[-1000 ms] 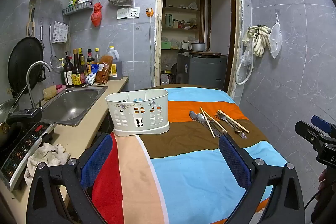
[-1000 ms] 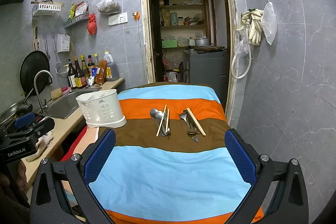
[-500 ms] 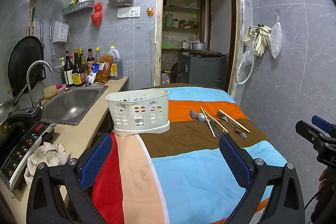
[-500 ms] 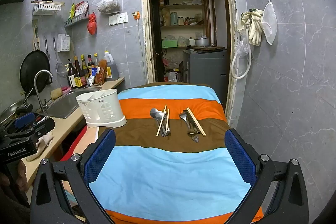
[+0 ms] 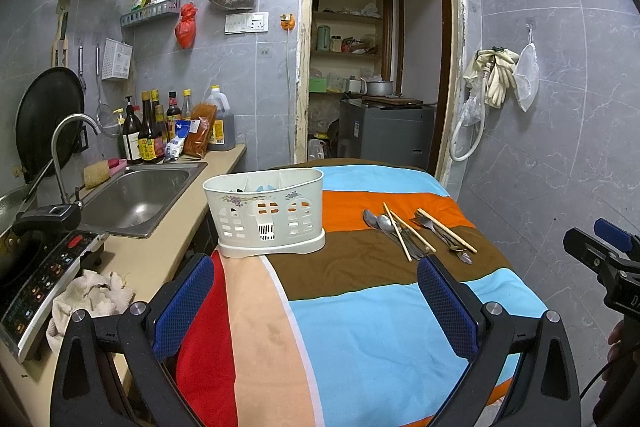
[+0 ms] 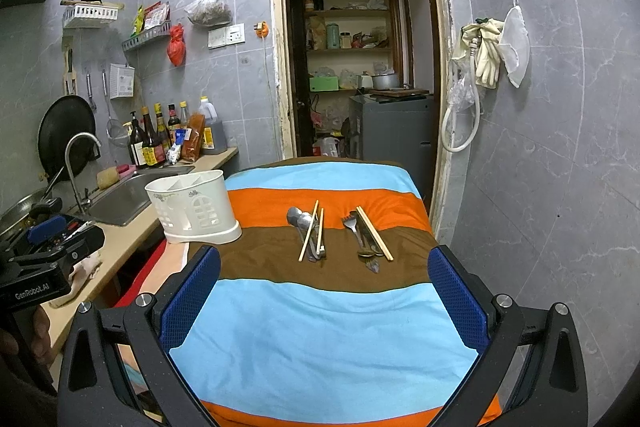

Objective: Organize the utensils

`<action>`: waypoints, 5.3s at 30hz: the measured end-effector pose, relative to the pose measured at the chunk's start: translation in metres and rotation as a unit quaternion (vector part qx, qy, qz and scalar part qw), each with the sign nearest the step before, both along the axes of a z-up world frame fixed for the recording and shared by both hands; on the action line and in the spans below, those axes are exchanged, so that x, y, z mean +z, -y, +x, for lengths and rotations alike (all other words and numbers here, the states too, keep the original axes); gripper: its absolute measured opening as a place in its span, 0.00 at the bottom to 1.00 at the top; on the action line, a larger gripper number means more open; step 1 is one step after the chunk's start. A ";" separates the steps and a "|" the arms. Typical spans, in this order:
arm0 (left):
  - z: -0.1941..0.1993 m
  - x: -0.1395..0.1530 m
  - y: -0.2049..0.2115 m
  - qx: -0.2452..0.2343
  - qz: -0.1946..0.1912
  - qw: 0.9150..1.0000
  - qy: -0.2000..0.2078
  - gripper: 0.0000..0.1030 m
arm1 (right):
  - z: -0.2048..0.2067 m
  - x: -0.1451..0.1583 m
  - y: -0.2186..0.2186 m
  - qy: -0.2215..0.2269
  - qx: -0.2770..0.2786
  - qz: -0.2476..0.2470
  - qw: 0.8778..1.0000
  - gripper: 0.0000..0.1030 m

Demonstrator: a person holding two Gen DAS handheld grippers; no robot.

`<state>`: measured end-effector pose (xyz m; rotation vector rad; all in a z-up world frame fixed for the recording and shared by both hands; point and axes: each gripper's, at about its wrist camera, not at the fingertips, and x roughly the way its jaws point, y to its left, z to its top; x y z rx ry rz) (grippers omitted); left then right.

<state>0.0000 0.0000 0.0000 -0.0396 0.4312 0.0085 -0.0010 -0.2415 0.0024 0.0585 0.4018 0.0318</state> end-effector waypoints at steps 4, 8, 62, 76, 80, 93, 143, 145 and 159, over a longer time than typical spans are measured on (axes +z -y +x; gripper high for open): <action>0.000 0.000 0.000 0.000 0.000 1.000 -0.001 0.99 | 0.000 0.001 0.000 0.000 0.000 0.000 1.000 0.99; 0.000 0.000 0.000 0.000 -0.001 1.000 -0.001 0.99 | 0.005 0.006 -0.011 -0.002 0.002 -0.001 1.000 0.99; 0.357 -0.113 0.096 0.002 -0.054 0.977 -0.208 0.48 | 0.395 -0.135 0.093 -0.232 0.147 0.088 0.958 0.53; 0.386 -0.141 0.078 -0.006 -0.110 0.958 -0.266 0.19 | 0.419 -0.174 0.078 -0.295 0.173 0.083 0.936 0.19; 0.389 -0.143 0.079 -0.020 -0.122 0.954 -0.274 0.11 | 0.418 -0.175 0.077 -0.305 0.181 0.076 0.932 0.16; 0.397 -0.138 0.087 -0.048 -0.113 0.945 -0.303 0.06 | 0.438 -0.184 0.077 -0.378 0.191 0.112 0.899 0.09; 0.242 0.063 -0.049 -0.086 -0.085 0.992 -0.027 0.02 | 0.244 0.052 -0.041 0.051 0.113 0.127 0.984 0.04; 0.241 0.076 -0.067 -0.068 -0.080 0.994 -0.009 0.02 | 0.252 0.062 -0.058 0.071 0.127 0.136 0.980 0.04; 0.256 0.090 -0.163 0.072 0.002 0.996 0.043 0.02 | 0.325 0.049 -0.169 0.122 0.132 0.168 0.969 0.04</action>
